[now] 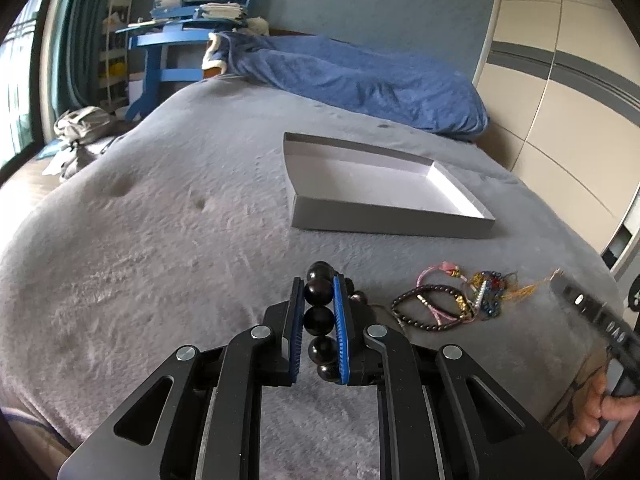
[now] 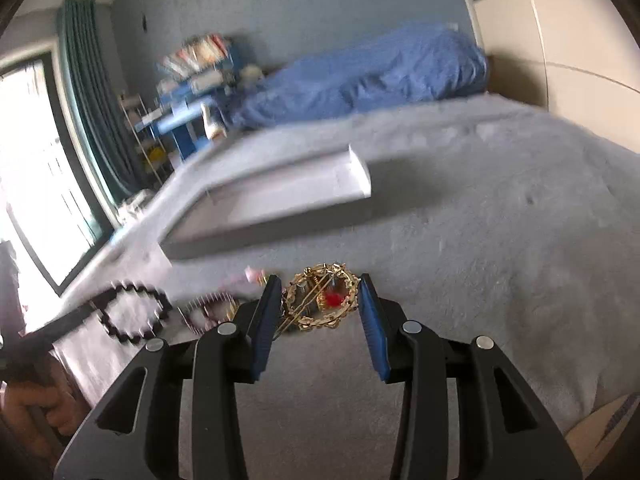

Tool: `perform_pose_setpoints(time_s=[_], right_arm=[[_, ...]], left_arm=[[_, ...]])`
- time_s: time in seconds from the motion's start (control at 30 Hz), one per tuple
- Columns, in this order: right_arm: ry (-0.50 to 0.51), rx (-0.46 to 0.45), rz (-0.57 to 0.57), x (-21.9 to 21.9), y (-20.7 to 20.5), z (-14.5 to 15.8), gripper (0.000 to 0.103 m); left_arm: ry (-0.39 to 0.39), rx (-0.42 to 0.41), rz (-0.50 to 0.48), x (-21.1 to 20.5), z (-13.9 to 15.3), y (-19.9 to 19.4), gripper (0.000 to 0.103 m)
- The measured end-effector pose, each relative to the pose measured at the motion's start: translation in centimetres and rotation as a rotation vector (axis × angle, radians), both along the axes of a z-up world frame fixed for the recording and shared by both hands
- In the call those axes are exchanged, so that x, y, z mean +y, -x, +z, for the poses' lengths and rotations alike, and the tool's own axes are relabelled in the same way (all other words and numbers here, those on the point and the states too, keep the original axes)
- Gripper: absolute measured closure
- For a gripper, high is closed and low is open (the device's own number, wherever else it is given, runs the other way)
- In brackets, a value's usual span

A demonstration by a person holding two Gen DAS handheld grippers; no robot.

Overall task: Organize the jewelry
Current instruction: 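Lift the black bead bracelet with the left gripper while the right gripper grasps the gold wreath hair clip, then carry the bracelet with the left gripper into the grey box while the right gripper drops the clip beside it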

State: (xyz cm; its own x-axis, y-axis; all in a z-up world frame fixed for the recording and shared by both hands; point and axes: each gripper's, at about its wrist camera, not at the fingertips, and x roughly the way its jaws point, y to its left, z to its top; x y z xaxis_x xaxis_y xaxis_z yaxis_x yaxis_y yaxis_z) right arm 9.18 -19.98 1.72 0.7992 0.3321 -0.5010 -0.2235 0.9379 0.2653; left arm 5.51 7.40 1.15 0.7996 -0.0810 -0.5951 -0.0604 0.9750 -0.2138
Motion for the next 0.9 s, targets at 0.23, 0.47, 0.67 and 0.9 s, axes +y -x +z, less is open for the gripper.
perform_pose_setpoints(time_s=[0.23,0.47,0.67,0.9], right_arm=[[0.009,-0.032,-0.072,-2.5,-0.9,1.6,0.064],[-0.073,-0.019,-0.156,-5.9,-2.0,1.8,0.064],[-0.072,0.001,-0.152,-6.1,-2.7,1.5,0.064],[-0.048,-0.008,-0.109,-5.1,-4.5,2.4,0.064]], left_arm=[[-0.002,-0.01,-0.006,-0.2,0.3,-0.1,0.088],[-0.001,-0.012,-0.008,-0.1,0.3,-0.1,0.088],[-0.004,-0.028,-0.021,-0.1,1.2,-0.5,0.088],[-0.018,-0.075,-0.048,0.0,3.9,-1.6,0.088]])
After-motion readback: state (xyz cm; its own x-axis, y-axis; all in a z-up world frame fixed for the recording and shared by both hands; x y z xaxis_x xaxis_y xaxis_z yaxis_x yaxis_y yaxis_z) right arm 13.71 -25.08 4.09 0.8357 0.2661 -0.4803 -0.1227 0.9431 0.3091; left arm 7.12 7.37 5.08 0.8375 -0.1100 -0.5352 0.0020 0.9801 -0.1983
